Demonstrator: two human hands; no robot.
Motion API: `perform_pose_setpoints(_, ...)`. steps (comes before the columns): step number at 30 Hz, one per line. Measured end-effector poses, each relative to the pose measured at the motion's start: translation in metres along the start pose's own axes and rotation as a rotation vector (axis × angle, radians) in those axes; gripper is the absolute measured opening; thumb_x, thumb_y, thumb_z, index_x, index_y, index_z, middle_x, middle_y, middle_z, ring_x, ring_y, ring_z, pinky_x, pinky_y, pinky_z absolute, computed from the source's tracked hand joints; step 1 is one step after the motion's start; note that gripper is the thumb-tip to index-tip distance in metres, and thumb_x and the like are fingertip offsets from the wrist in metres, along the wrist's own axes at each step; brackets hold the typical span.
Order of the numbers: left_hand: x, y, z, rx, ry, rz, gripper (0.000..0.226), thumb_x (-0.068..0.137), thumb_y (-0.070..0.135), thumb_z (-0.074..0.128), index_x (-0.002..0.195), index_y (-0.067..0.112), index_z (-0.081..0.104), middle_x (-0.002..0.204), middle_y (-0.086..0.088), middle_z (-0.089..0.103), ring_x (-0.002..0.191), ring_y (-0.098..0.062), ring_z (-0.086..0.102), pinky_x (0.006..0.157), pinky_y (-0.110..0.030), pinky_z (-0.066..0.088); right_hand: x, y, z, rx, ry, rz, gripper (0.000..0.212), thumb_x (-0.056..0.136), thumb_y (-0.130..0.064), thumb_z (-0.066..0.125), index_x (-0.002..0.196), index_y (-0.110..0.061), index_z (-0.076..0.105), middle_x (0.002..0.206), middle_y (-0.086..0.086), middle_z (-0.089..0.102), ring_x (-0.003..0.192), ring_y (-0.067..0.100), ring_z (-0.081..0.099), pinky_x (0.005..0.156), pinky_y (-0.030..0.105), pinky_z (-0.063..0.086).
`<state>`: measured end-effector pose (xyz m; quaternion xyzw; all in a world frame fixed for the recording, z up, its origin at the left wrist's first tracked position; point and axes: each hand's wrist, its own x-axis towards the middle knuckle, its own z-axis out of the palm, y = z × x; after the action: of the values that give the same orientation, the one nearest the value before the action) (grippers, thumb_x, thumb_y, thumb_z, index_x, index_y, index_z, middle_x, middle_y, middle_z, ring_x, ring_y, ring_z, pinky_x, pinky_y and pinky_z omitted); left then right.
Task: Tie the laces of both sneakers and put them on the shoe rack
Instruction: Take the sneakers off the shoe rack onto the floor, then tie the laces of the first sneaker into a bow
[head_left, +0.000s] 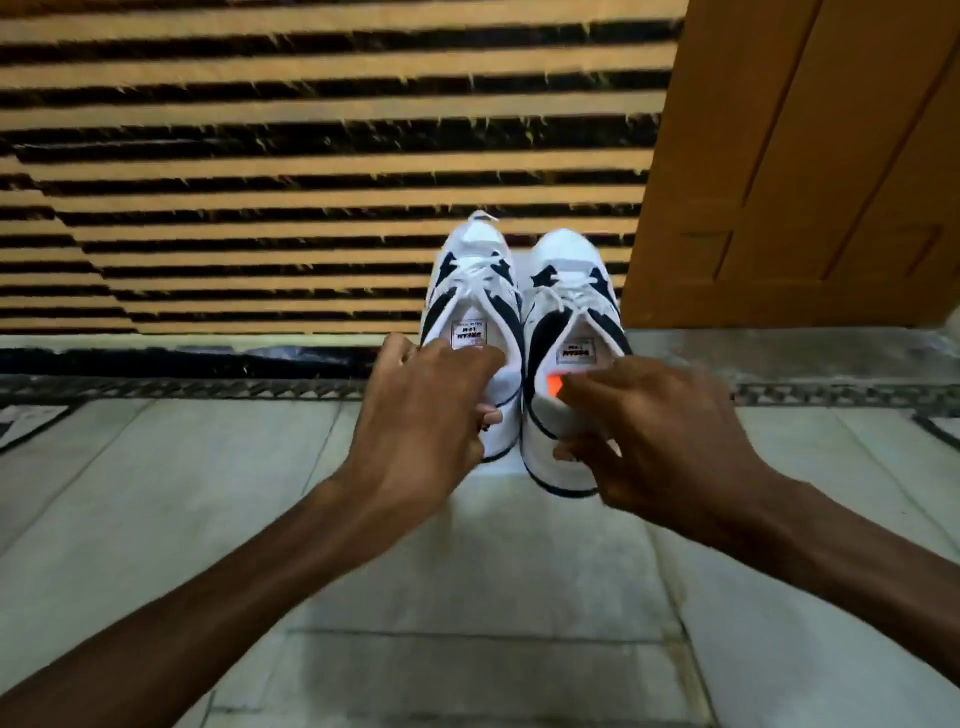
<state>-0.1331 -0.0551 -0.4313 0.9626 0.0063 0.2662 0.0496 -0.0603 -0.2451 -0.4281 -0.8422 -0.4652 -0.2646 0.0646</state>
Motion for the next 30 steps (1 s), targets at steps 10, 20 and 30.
perform_pose_setpoints(10,-0.172,0.01,0.123,-0.136,-0.202,-0.02,0.044,0.049,0.013,0.062,0.09,0.028,0.059,0.078,0.01,0.062,0.08,-0.017,0.05,0.063,-0.03,0.017,-0.14,-0.074,0.103,0.212,-0.249,0.127,0.025,0.056,-0.03,0.074,0.08,-0.027,0.068,0.08,-0.009,0.072,0.077,0.023,0.068,0.045,0.027,0.047)
perform_pose_setpoints(20,-0.209,-0.005,0.215,-0.121,-0.344,-0.092,0.045,0.053,0.019,0.079,0.094,0.03,0.063,0.082,0.013,0.066,0.079,-0.016,0.061,0.067,-0.028,0.025,-0.174,-0.087,0.197,0.13,-0.455,0.183,0.031,0.05,-0.027,0.083,0.077,-0.026,0.069,0.071,-0.006,0.07,0.068,0.023,0.066,0.045,0.023,0.04)
perform_pose_setpoints(30,-0.183,-0.01,0.221,-0.466,-0.448,-0.318,0.031,0.08,0.038,0.065,0.109,0.025,0.066,0.109,0.009,0.069,0.103,-0.017,0.061,0.088,-0.035,0.046,-0.145,-0.076,0.206,0.118,-0.565,0.347,0.034,0.074,-0.037,0.074,0.105,-0.024,0.067,0.109,0.002,0.069,0.098,0.028,0.065,0.066,0.033,0.051)
